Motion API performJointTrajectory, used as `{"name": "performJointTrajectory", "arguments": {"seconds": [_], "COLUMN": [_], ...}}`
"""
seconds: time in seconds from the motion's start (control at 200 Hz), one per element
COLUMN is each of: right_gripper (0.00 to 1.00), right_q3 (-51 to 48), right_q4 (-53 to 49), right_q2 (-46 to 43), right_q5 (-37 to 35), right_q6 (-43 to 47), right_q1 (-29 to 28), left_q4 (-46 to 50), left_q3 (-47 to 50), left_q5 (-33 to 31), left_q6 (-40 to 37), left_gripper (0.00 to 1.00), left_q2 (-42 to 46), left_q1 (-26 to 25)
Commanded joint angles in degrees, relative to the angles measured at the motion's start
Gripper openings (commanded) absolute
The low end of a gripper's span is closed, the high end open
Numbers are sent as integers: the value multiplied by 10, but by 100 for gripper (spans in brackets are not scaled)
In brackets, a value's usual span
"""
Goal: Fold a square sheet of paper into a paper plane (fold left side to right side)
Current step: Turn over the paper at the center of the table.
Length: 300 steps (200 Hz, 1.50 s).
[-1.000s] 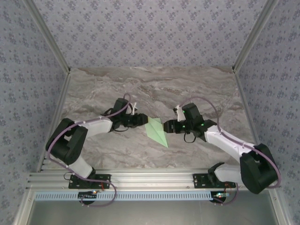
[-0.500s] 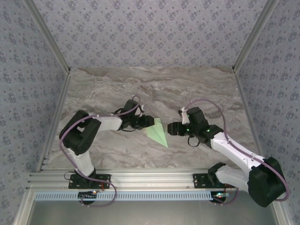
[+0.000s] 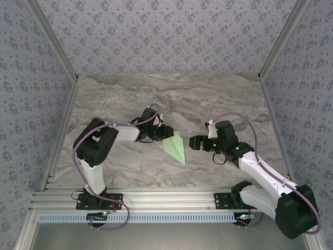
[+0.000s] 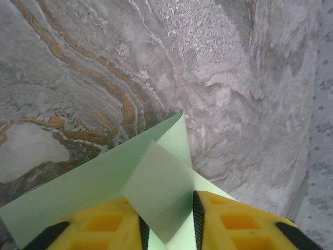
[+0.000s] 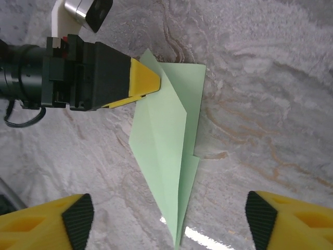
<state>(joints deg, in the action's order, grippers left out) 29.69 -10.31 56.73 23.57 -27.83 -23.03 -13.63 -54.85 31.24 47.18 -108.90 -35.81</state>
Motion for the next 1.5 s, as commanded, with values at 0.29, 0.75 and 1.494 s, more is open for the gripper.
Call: {"name": "performJointTrajectory", "arguments": {"seconds": [0.29, 0.75, 1.494], "right_gripper": [100, 100, 35], "right_q3": [-55, -54, -8], "right_q4": [126, 331, 470], "right_q2": [-2, 55, 86], "right_q5": [228, 351, 324], "right_q6": [-66, -156, -265], "right_q1": [106, 101, 45], "left_q4": [-48, -21, -122], "left_q3": [-33, -105, -73], "left_q5": [27, 58, 94], "left_q6": [15, 54, 128], "left_gripper": [6, 2, 3], "left_q2": [61, 202, 224], "left_q1": [-3, 10, 11]}}
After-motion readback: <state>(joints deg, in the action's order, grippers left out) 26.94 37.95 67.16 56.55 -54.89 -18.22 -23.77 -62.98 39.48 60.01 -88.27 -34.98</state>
